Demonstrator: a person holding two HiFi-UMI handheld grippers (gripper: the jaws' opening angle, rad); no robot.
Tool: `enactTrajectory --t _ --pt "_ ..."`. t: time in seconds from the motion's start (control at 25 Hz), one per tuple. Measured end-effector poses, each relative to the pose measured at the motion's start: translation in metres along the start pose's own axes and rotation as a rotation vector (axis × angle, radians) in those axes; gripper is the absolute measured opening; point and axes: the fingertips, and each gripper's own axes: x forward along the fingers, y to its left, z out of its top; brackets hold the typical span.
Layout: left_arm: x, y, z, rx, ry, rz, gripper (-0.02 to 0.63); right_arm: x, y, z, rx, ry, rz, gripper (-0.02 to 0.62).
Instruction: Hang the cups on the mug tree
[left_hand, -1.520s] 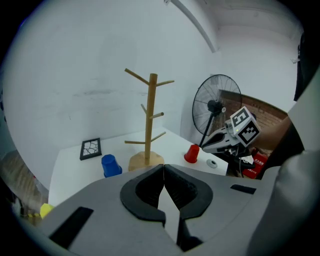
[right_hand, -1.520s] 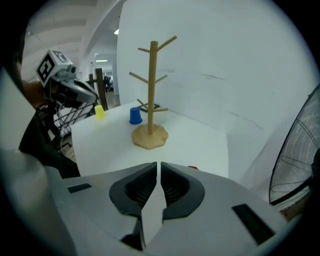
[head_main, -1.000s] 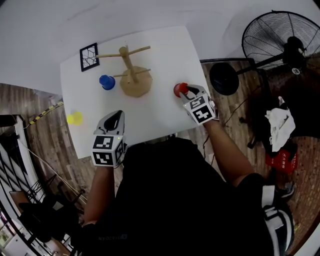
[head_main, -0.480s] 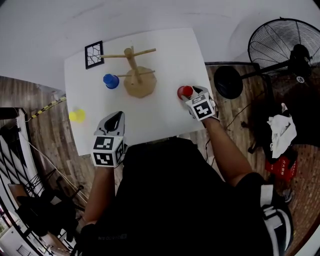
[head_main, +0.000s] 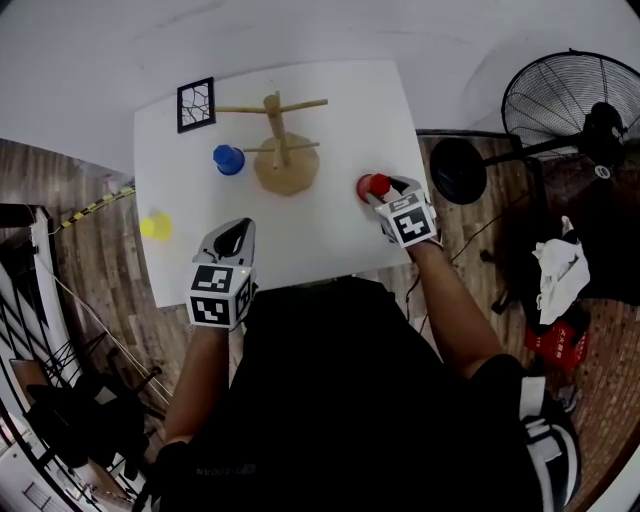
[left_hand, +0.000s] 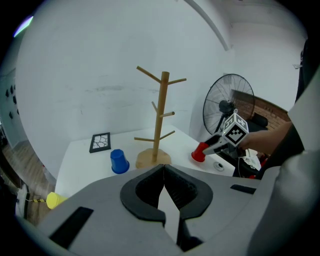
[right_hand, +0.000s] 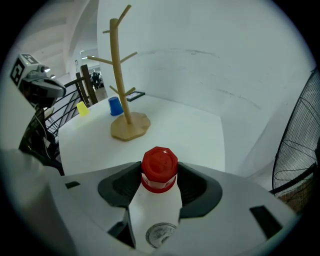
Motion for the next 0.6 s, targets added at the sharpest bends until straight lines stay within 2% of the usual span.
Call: enactTrajectory --t 0.2,0.36,0.6 --pt "0.003 0.0 0.004 0.014 -0.005 -0.017 0.015 -0.028 0.004 0.029 -0.01 -0.084 0.002 0.222" --pt "0.003 0.002 0.01 0.025 -0.017 -0.023 0.015 -0.054 0.006 0.061 0.021 -0.192 0.024 0.222" --pt "-0.009 0.0 0.037 0.044 -0.08 -0.039 0.015 -0.097 0.004 0.108 0.074 -0.361 0.045 0.222"
